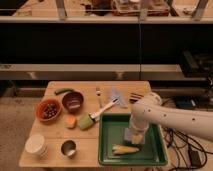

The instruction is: Wipe tray with sponge

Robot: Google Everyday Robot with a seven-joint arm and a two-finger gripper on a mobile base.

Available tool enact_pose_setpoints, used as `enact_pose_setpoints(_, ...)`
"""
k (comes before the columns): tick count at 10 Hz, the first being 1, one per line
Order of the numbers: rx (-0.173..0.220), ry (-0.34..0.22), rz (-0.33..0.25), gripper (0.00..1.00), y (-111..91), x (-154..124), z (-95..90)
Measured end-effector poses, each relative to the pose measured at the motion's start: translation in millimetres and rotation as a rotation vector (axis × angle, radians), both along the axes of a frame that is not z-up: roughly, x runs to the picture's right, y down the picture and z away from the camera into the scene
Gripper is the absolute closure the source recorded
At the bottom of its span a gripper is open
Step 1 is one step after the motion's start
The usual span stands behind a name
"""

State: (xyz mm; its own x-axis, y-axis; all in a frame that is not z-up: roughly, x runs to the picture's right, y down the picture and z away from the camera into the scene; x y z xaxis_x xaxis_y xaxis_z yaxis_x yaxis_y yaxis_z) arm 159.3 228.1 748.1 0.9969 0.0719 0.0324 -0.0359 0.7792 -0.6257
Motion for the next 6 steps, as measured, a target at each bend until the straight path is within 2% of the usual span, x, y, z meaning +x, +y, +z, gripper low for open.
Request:
enact_pose_setpoints(3,-0.005,0.030,0.015,0.69,-11.8,12.8,12.6)
enact_pose_setpoints(6,0.000,0.007,-0.011,0.69,-20.4,-7.2,19.9)
